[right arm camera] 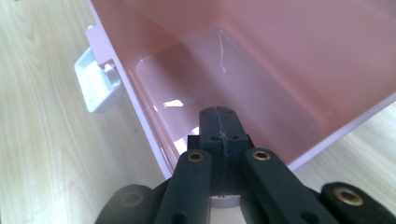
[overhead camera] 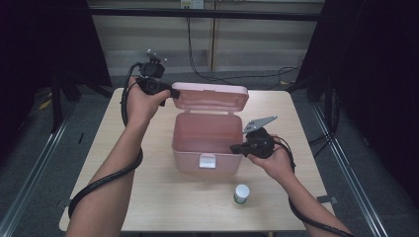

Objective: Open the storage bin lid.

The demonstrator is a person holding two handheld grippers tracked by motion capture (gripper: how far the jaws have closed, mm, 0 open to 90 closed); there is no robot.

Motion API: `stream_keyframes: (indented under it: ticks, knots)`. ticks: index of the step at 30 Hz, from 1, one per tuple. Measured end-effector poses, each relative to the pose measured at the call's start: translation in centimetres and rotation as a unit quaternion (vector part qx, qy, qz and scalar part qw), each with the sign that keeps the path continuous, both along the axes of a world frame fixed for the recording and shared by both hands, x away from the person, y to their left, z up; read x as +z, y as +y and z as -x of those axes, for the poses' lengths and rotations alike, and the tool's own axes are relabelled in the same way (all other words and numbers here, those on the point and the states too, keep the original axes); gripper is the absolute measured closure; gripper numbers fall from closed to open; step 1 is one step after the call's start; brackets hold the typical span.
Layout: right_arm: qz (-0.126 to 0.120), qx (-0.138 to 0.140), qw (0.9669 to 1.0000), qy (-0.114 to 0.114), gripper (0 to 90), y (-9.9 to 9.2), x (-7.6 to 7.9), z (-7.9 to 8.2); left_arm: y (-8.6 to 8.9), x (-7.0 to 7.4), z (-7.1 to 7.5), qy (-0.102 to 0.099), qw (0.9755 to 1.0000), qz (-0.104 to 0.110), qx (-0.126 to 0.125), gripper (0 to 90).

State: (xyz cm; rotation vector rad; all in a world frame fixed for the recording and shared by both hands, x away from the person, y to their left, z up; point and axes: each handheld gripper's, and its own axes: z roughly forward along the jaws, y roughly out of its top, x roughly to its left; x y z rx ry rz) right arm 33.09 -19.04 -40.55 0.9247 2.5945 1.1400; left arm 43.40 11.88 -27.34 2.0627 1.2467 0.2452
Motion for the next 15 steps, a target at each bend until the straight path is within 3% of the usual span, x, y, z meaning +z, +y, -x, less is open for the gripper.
stream_keyframes:
  ticks: [15]
  knots:
    - [-0.009, 0.006, 0.9999, 0.001, 90.0, -0.3, -0.1, -0.1, -0.5, 0.4, -1.8, 0.01, 0.9997, -0.017, 0.015, 76.0]
